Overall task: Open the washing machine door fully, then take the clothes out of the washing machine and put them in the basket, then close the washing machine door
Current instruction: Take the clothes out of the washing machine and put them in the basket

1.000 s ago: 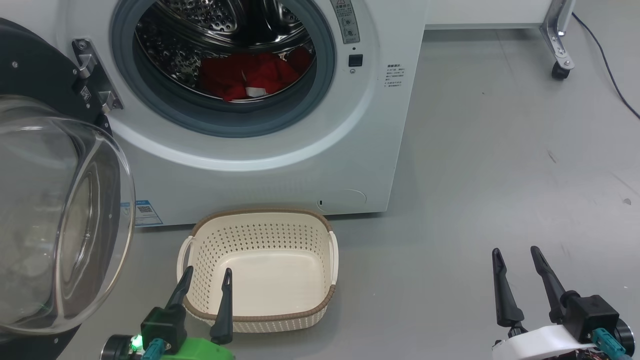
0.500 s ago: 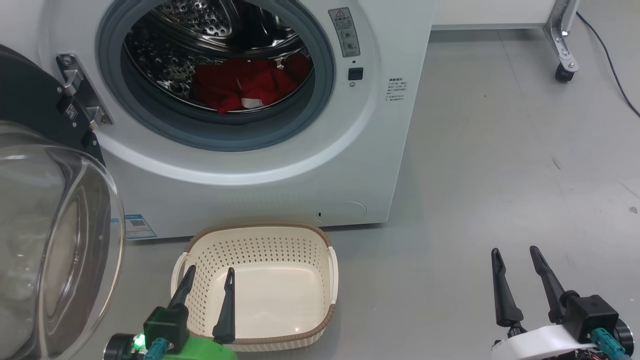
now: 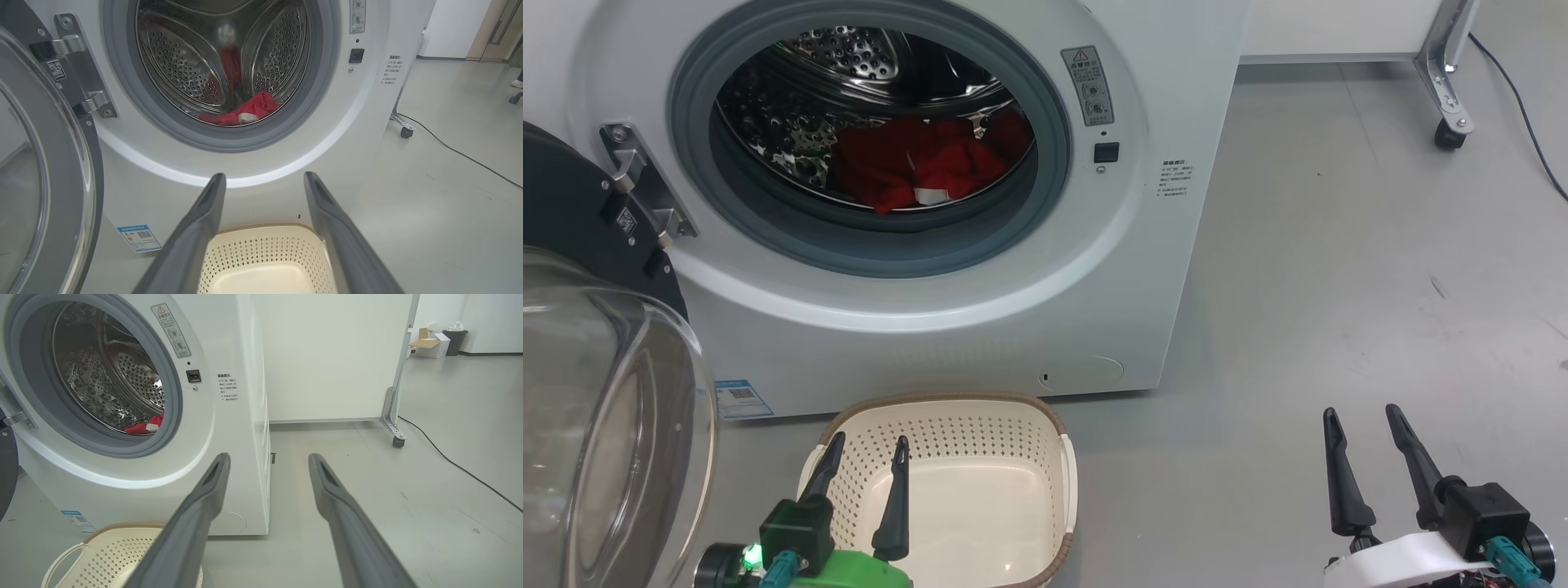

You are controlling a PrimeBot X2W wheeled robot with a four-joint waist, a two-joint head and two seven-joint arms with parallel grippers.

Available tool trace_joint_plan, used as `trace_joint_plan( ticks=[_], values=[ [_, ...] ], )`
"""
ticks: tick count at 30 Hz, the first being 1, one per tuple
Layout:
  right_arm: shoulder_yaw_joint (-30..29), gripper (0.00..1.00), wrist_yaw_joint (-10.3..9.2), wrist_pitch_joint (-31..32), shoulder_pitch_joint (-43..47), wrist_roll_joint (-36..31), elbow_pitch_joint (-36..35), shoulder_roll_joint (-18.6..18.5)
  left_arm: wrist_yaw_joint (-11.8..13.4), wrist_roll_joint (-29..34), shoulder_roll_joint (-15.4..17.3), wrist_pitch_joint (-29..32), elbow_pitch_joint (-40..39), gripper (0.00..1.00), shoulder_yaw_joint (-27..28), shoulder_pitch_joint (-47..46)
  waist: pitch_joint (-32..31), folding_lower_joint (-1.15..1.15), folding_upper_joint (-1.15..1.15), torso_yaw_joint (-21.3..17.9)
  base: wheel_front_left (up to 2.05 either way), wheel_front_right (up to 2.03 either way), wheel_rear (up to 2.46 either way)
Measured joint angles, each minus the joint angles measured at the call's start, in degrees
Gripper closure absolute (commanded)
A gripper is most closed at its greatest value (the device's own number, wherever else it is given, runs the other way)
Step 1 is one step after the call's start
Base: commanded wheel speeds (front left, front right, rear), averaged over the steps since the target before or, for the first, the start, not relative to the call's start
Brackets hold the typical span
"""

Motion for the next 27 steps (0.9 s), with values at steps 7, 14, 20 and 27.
trace_joint_plan(
  ticks=[7,14,20,27],
  values=[
    [0.30,0.00,0.00,0.00,-0.01,0.01,0.44,0.00,0.23,-0.01,-0.01,0.00,0.10,0.00,-0.01,-0.10,-0.25,0.00,0.00,-0.05,0.27,-0.27,0.00],
    [0.45,0.00,0.00,0.00,-0.01,0.42,0.80,0.00,0.24,-0.01,0.00,0.00,0.23,0.00,-0.13,-0.15,-0.47,0.00,0.00,-0.11,0.03,-0.03,0.00],
    [0.49,0.00,0.00,0.00,-0.01,0.42,0.90,0.00,0.24,-0.01,0.00,0.00,0.23,0.00,-0.43,-0.16,-0.58,0.00,0.00,-0.11,0.00,0.00,0.00],
    [0.64,0.00,0.03,0.00,-0.01,0.40,0.96,0.00,0.32,-0.05,0.00,0.00,0.13,0.00,-0.70,-0.35,-0.37,0.00,0.00,-0.08,0.00,0.00,0.00]
  ],
)
